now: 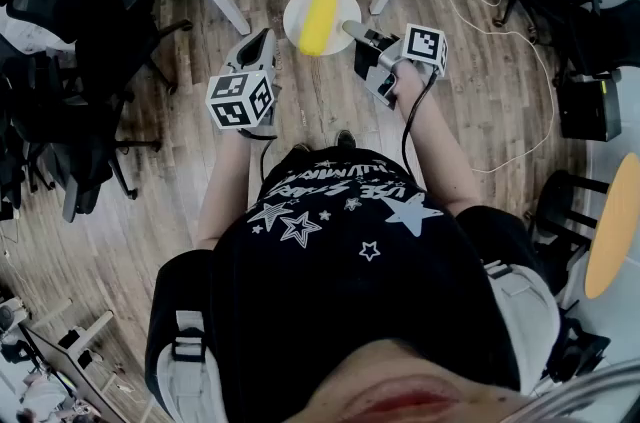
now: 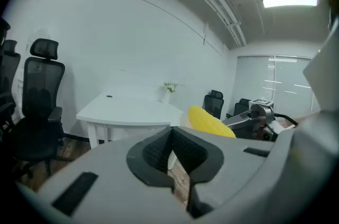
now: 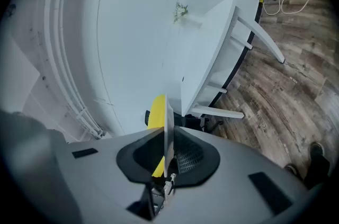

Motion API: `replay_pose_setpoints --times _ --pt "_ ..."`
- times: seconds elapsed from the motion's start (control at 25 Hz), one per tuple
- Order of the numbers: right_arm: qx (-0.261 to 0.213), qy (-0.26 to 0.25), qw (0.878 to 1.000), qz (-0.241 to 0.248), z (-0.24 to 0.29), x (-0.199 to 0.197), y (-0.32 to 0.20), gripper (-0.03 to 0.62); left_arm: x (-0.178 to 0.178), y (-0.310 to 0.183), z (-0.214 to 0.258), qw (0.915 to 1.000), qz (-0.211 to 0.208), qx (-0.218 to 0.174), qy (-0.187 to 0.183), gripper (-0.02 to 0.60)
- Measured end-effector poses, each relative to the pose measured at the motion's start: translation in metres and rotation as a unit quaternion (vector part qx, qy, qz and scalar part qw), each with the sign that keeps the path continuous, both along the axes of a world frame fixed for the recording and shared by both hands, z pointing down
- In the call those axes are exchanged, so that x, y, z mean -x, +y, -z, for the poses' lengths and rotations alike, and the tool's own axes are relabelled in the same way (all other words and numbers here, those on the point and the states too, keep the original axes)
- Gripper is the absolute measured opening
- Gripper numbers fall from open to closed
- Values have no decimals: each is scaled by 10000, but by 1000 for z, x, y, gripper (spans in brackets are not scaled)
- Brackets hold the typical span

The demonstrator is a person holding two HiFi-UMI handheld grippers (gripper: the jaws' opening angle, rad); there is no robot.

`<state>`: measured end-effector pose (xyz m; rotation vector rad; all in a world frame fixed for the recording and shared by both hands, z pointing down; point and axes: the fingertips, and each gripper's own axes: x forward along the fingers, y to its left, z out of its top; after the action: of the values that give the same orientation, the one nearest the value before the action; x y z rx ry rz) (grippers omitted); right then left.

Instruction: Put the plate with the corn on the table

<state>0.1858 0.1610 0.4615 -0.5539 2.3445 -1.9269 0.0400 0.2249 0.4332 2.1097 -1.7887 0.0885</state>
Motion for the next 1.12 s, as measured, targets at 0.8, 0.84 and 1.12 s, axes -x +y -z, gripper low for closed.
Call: replay_pose_setpoints --times 0.8,0.84,1.12 --pt "56 -242 9994 250 -2 -16 -10 38 -23 -16 -7 9999 44 136 -84 6" --pt "64 -276 9992 285 -1 -18 -12 40 -26 -18 -7 9998 69 129 -98 6" --pt "255 -366 9979 461 -7 -43 -30 40 -51 -33 -8 9993 184 220 -248 6"
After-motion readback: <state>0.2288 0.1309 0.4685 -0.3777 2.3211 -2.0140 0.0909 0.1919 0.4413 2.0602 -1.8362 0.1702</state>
